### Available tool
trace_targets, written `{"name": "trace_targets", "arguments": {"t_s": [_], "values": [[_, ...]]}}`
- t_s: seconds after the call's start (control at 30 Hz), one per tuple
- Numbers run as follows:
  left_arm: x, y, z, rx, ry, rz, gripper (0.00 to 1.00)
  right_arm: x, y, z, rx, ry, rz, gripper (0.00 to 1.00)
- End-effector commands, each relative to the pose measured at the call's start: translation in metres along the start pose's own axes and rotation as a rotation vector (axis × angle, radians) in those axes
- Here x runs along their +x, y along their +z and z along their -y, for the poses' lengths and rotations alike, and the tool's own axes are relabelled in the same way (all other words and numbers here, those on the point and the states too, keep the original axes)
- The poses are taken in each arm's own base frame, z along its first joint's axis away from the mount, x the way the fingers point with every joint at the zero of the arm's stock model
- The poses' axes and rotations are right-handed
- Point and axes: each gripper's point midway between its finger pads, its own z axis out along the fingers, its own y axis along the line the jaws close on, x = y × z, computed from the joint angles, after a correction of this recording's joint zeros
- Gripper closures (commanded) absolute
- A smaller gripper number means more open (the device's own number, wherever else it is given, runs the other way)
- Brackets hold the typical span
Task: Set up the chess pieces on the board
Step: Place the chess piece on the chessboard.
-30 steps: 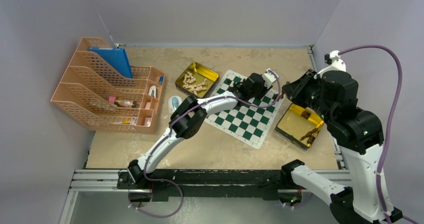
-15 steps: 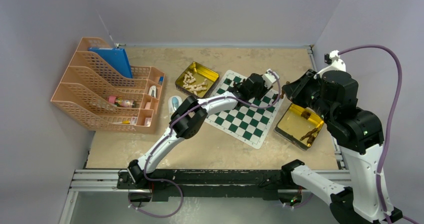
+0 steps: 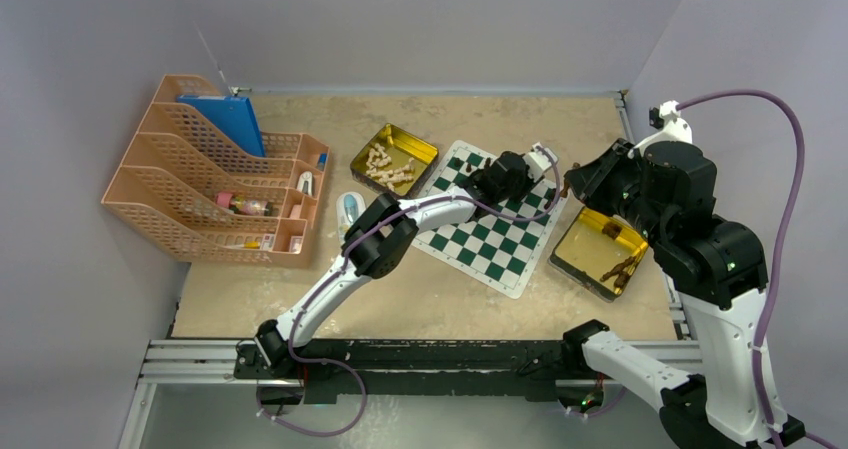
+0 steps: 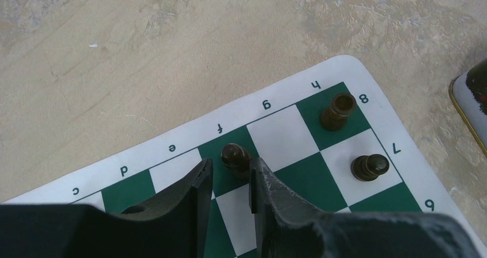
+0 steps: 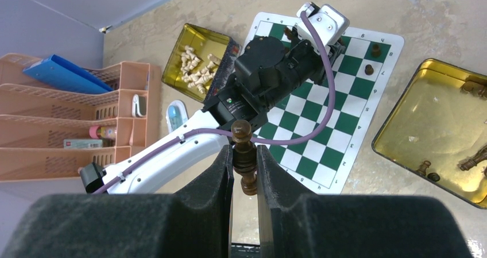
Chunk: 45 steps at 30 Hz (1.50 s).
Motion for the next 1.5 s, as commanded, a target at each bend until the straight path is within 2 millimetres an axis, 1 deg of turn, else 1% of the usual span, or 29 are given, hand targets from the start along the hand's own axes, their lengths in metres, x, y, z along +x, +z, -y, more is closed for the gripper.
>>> {"name": "trace_targets", "arguments": {"t_s": [0.0, 0.17, 0.37, 0.57, 0.7, 0.97, 1.07, 1.17, 1.2, 1.33, 1.43, 1.47], "values": [[-0.049, 0.001, -0.005, -0.017, 0.028, 0.136, 0.72, -0.012, -0.005, -0.002, -0.001, -0.009, 0.043, 0.97], [-0.049, 0.002, -0.008, -0.028, 0.036, 0.144, 0.76, -0.012, -0.006, -0.002, -0.002, -0.010, 0.045, 0.97], [-0.047, 0.005, -0.008, -0.031, 0.045, 0.145, 0.76, -0.013, -0.008, -0.002, -0.007, -0.010, 0.049, 0.97], [-0.044, 0.004, -0.010, -0.038, 0.058, 0.138, 0.76, -0.013, -0.006, -0.002, -0.003, -0.010, 0.046, 0.97], [-0.048, 0.000, -0.010, -0.038, 0.061, 0.146, 0.71, -0.013, -0.005, -0.003, -0.003, -0.017, 0.043, 0.97], [-0.064, -0.011, -0.012, -0.046, 0.037, 0.159, 0.64, -0.012, -0.005, -0.004, -0.009, -0.014, 0.039, 0.97], [-0.072, -0.022, -0.013, -0.044, 0.002, 0.152, 0.63, -0.010, -0.004, -0.006, -0.018, 0.000, 0.030, 0.97], [-0.084, -0.040, -0.010, -0.021, -0.067, 0.146, 0.62, -0.008, -0.002, -0.011, -0.035, 0.030, 0.020, 0.97], [-0.089, -0.048, -0.008, -0.010, -0.093, 0.150, 0.62, -0.008, -0.001, -0.013, -0.042, 0.039, 0.018, 0.98], [-0.102, -0.083, -0.005, 0.015, -0.210, 0.137, 0.61, -0.008, -0.001, -0.020, -0.076, 0.088, 0.022, 0.99], [-0.110, -0.112, -0.009, 0.030, -0.283, 0.119, 0.60, -0.010, 0.000, -0.023, -0.105, 0.130, 0.048, 0.99], [-0.113, -0.122, -0.013, 0.033, -0.318, 0.114, 0.59, -0.010, 0.001, -0.024, -0.111, 0.152, 0.059, 0.99]]}}
